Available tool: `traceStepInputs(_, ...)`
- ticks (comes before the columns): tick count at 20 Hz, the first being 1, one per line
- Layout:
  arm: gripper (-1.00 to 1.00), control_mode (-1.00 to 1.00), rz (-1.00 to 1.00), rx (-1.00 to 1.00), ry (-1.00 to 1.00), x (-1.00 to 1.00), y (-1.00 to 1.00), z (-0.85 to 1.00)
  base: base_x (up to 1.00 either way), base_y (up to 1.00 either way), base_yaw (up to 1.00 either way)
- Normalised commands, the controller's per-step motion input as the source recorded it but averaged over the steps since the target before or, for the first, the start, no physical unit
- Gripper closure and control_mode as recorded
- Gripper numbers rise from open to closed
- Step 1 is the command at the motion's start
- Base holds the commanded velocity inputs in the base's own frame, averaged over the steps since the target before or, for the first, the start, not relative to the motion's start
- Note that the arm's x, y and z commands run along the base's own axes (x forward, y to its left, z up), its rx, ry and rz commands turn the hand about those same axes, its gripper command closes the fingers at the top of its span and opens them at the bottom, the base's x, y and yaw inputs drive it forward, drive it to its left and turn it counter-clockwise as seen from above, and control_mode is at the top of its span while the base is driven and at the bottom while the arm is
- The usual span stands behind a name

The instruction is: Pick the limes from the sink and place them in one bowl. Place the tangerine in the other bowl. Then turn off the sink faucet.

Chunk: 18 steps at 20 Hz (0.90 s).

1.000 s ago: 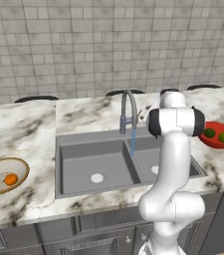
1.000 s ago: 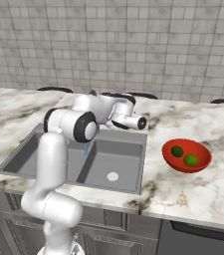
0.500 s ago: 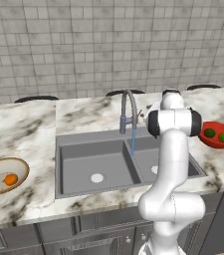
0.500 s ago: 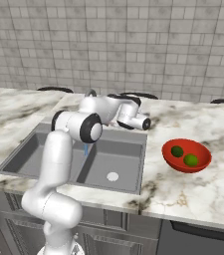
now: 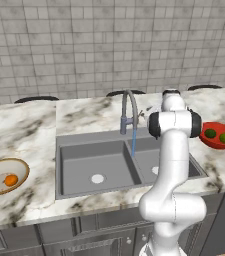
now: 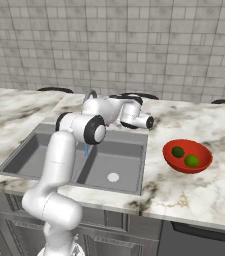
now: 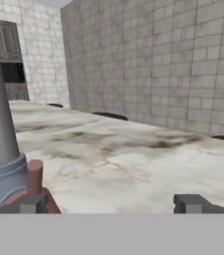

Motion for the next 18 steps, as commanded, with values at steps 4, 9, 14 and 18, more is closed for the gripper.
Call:
traceStepInputs(4, -1.00, -1.00, 0.00, 0.15, 0.16, 0.16, 0.00, -0.04, 0.00, 0.00, 0.00)
traceStepInputs(9, -1.00, -1.00, 0.00, 0.17, 0.08, 0.19, 0.04, -0.06, 0.00, 0.00, 0.00)
traceStepInputs(14, -1.00, -1.00, 0.00, 0.16, 0.00, 0.25, 0.21, -0.02, 0.00, 0.00, 0.00)
traceStepInputs(18, -1.00, -1.00, 0.00, 0.14, 0.00, 0.28, 0.22, -0.04, 0.00, 0.00, 0.00)
